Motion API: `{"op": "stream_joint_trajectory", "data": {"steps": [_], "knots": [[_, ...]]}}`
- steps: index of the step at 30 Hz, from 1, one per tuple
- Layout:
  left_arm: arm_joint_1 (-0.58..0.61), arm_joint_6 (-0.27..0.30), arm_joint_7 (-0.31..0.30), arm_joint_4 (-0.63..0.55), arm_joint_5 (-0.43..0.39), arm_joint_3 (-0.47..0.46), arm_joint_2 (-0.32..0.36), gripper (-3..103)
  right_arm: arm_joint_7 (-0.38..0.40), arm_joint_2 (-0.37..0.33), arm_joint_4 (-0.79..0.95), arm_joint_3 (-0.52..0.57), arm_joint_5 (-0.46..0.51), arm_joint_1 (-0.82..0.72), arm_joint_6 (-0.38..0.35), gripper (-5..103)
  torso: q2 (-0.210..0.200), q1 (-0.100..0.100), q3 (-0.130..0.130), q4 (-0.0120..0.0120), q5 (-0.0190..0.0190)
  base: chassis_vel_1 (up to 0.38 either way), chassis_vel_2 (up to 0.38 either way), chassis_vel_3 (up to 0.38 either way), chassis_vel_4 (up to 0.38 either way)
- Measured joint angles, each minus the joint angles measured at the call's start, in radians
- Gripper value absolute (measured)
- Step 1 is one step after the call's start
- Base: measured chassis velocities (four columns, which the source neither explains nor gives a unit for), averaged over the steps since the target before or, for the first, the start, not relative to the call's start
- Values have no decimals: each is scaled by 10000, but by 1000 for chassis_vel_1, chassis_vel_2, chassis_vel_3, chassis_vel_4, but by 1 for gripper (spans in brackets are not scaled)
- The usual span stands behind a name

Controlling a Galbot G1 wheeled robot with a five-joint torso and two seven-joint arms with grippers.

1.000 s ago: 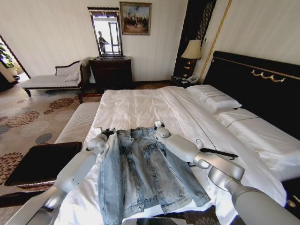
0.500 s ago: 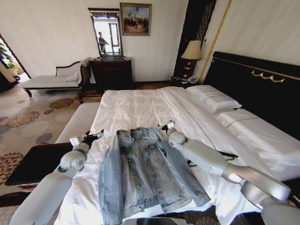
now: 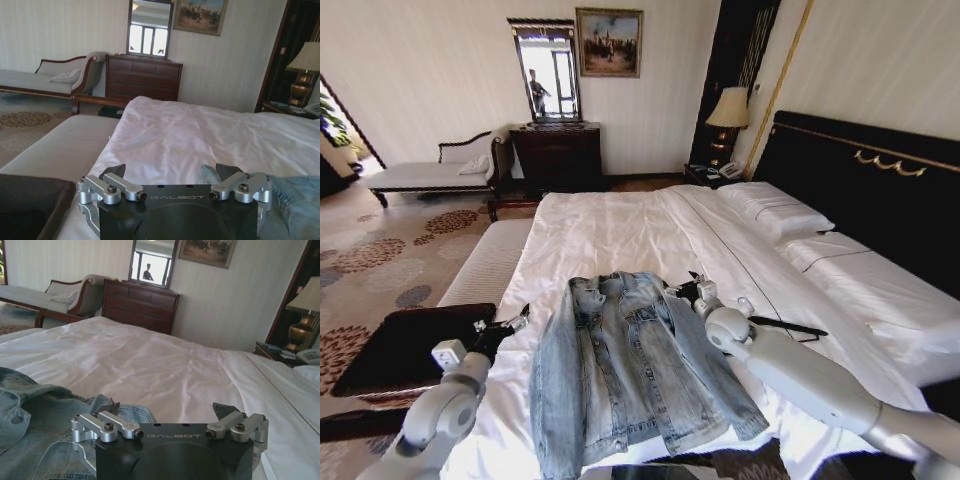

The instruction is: Pick up the clothes from the bed and hang them on the clothes hanger.

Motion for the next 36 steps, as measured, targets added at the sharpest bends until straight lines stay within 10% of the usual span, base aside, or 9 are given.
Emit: {"op": "stream_joint_trajectory", "data": {"steps": [20,36], "knots": [[1148,-1170,777,228,2377,706,-2469,100,-739,1019,-201,1920,-2153,-3113,1212,100,0,-2,0,1,-6,0,0,0,0],[-841,-394,-160,675,1276,2221,-1519,99,-810,994,-118,1165,-2059,-2660,1356,100,0,-1,1,-4,-5,0,0,0,0]]}}
